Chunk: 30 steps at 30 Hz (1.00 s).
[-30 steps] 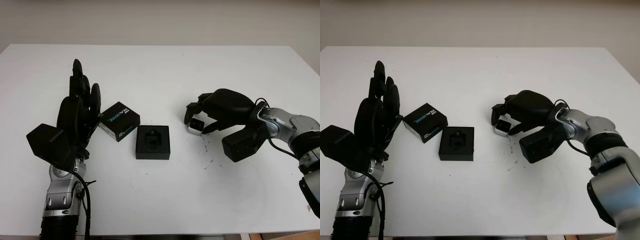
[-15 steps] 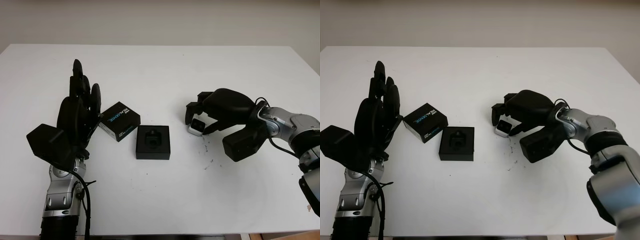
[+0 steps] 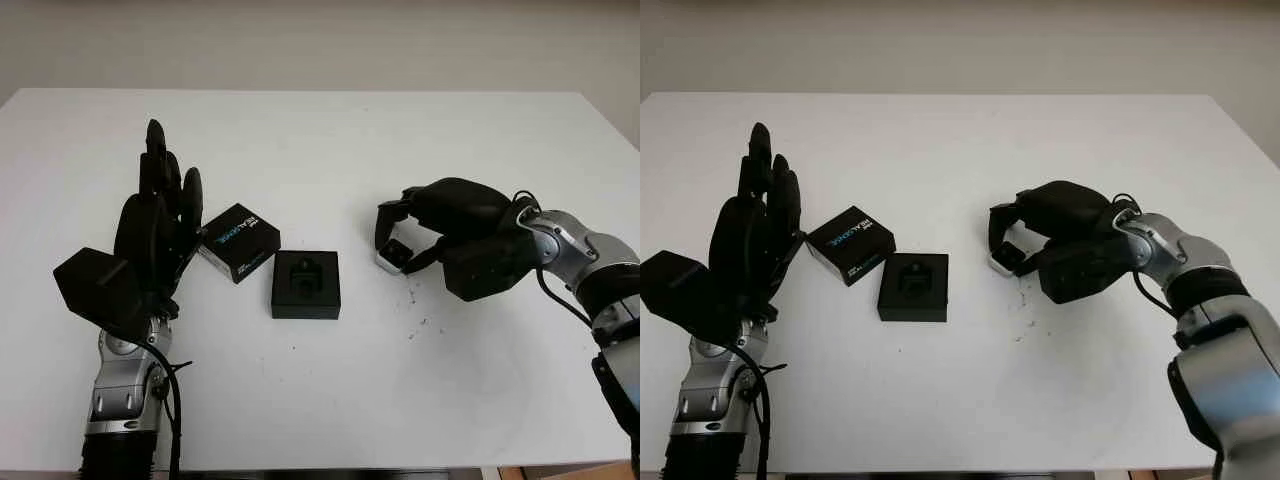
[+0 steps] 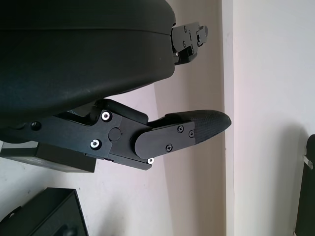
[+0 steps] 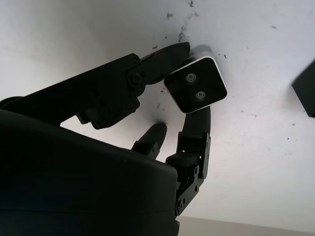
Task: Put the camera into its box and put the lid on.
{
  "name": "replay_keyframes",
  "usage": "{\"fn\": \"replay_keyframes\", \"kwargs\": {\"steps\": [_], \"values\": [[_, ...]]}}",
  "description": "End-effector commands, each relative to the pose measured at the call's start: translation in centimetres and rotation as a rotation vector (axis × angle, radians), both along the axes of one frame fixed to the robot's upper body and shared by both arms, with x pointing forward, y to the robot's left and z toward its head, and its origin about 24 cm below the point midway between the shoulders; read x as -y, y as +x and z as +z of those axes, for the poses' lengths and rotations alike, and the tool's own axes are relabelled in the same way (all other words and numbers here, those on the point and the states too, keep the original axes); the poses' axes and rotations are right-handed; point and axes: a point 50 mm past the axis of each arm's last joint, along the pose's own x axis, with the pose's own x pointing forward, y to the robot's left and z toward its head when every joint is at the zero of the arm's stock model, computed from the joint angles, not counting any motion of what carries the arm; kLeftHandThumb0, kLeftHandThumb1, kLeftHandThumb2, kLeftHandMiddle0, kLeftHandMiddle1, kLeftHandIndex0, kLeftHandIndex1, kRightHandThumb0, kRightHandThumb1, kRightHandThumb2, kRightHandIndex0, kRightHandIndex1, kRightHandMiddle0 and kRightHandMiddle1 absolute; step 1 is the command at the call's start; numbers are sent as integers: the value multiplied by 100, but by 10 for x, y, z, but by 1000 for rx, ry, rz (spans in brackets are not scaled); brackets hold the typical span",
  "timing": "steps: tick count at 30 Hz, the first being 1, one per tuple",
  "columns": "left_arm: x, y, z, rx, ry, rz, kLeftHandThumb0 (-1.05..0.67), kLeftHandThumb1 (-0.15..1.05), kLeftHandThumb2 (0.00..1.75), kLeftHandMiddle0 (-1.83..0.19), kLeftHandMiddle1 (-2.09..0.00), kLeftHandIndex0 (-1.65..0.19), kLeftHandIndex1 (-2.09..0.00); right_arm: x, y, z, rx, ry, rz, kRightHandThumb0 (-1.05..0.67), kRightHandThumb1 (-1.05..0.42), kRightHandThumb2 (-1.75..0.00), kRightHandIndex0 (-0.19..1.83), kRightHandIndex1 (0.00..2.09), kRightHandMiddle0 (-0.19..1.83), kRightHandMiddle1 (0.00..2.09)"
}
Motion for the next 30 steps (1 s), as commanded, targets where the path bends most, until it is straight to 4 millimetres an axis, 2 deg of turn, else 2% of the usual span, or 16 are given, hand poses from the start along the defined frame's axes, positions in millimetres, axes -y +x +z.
{"fn": "replay_keyframes", "kwargs": {"steps": [1, 6, 9, 13, 24, 30], "values": [[0, -2, 3, 10, 1, 2, -56, 105, 58, 17, -5, 17, -5, -3, 1, 1, -18, 52, -12, -35, -92, -5, 28, 59, 45, 144], [-1, -2, 2, 5, 8, -2, -55, 105, 58, 18, -5, 19, -4, -2, 3, 0, -96, 122, -61, -34, -92, -6, 23, 47, 38, 155], [0, -2, 2, 4, 11, -1, -54, 105, 59, 18, -5, 19, -5, 0, 4, 1, -134, 155, -85, -35, -93, -5, 25, 32, 37, 155], [-1, -2, 2, 1, 1, -2, -54, 105, 60, 18, -5, 19, -4, 1, 5, 1, -172, 222, -117, -35, -93, -6, 24, 22, 37, 156], [-2, -2, 1, -7, 9, 1, -54, 105, 59, 18, -5, 19, -4, 3, 4, 4, -207, 377, -154, -36, -95, -6, 26, 14, 35, 153], [-3, -3, 1, -12, -3, -1, -55, 105, 59, 18, -5, 19, -4, 1, 1, 2, -243, 574, -161, -38, -95, -6, 26, 12, 34, 155]]}}
